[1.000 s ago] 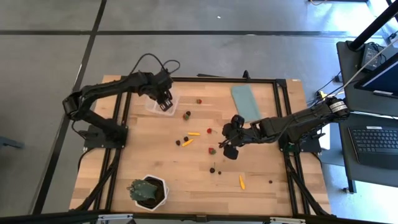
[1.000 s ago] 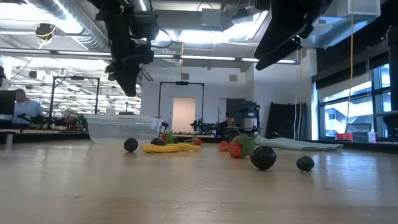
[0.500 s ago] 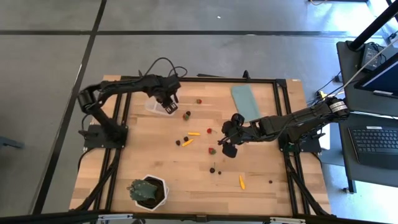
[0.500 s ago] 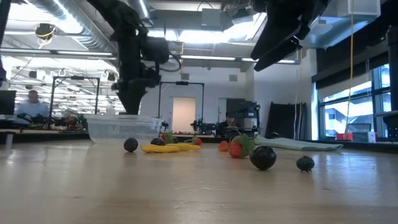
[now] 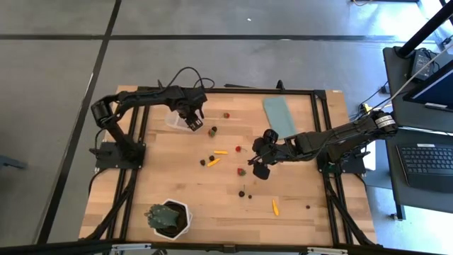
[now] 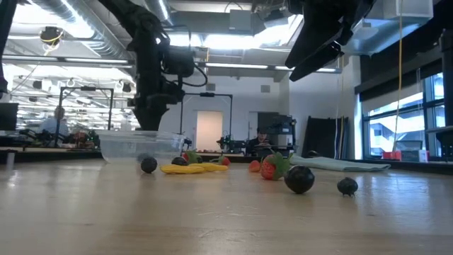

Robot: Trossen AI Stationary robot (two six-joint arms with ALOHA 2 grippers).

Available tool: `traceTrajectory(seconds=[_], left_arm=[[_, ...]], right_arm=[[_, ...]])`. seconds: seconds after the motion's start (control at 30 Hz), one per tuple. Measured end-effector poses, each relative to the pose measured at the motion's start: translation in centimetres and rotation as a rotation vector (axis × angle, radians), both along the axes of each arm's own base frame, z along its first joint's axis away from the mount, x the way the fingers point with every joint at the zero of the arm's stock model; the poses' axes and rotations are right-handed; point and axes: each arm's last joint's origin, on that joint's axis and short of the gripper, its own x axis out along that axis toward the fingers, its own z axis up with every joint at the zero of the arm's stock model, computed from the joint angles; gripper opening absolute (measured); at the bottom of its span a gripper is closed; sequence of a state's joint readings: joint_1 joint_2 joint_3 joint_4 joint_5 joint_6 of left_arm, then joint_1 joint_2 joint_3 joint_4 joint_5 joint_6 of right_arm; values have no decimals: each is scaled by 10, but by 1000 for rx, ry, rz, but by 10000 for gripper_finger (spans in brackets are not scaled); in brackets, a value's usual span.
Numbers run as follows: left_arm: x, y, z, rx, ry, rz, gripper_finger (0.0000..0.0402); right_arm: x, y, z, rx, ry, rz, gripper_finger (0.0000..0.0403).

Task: Pick and placing Produce into tupperware
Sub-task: Put the blackberry into the transparent bin

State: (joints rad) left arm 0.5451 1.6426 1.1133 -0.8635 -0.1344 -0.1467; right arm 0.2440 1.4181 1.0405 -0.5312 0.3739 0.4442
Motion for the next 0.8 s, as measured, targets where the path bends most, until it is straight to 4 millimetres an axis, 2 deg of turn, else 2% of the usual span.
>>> traceTrajectory(seconds=[0.17,0.3,0.43,0.63,0.8], left_arm=[[0,-22,32,7,-157,-103,140],[0,-52,61,-38,-324,-255,133],[-1,-84,79,-59,-406,-409,124],[0,-123,87,-80,-433,-593,123],[6,-146,82,-118,-410,-660,151]], right_arm=[[0,0,0,-1,1,1,339],[0,0,0,-2,1,2,339],[0,0,0,-1,-3,2,339],[1,0,1,-1,-7,4,339],[1,0,1,-1,-10,4,339]])
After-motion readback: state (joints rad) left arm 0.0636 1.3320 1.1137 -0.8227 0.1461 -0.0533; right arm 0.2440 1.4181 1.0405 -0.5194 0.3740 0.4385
